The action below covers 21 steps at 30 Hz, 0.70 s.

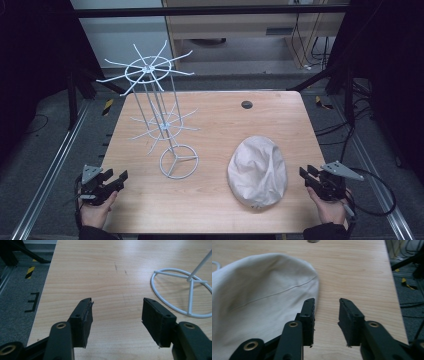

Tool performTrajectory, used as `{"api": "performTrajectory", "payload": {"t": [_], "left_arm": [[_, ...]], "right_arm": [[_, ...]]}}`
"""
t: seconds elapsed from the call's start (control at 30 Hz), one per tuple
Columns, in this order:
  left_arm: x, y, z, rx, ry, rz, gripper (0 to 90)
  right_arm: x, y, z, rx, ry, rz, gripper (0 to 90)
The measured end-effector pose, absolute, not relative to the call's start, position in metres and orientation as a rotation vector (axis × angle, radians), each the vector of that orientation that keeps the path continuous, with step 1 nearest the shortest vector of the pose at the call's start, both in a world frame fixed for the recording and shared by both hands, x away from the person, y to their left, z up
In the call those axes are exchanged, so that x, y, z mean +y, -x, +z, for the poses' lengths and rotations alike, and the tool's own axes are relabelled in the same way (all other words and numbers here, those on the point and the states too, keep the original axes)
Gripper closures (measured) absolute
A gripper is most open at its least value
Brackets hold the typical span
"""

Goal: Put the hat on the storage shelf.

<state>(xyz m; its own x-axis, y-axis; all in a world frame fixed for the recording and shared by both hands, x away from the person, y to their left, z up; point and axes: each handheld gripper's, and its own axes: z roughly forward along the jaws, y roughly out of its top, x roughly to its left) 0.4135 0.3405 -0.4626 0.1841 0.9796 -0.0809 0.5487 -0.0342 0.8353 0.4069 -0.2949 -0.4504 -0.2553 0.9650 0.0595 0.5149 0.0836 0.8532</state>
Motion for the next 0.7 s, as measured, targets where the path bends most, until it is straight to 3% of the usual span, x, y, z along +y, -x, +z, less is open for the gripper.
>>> {"api": "performTrajectory", "payload": {"t": [0.4,0.7], "left_arm": [[0.339,-0.408,-0.459,1.446,-1.697,0.691,60.2],[0.339,-0.408,-0.458,1.456,-1.722,0.699,70.2]], "right_arm": [[-0.262,-0.395,-0.447,2.091,-1.314,1.129,89.2],[-0.248,-0.390,-0.452,2.220,-1.254,1.133,90.0]]}}
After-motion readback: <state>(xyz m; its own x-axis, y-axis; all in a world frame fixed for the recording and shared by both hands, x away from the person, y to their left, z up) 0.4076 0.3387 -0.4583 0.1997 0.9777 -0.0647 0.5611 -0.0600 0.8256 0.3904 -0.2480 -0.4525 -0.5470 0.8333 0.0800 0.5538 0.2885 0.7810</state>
